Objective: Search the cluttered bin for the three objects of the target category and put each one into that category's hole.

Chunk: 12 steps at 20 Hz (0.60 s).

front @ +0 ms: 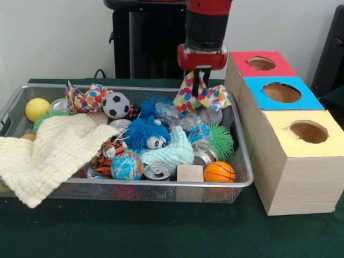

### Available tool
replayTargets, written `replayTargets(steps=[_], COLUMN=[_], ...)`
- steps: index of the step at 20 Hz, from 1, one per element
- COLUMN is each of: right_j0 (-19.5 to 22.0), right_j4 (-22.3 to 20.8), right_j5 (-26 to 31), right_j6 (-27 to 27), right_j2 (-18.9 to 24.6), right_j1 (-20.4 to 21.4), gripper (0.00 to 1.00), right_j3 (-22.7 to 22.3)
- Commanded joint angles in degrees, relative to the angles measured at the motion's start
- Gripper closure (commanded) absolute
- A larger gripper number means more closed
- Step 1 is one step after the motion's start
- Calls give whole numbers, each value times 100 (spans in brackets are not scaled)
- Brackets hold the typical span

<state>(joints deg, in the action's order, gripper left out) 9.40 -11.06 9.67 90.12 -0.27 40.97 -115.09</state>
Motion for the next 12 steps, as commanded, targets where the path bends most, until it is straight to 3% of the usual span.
replayTargets(steps=[1,9,12], right_j0=[-371,-484,-802], right_j4=[492,1093,1382], right_j5=[1375,1536,1718], right_j6=[965,1241,1553], right_j2=[-81,87,-20], right_j1=[1746,2128,2254], gripper=[100,100,100], right_j3=[-206,-213,-30])
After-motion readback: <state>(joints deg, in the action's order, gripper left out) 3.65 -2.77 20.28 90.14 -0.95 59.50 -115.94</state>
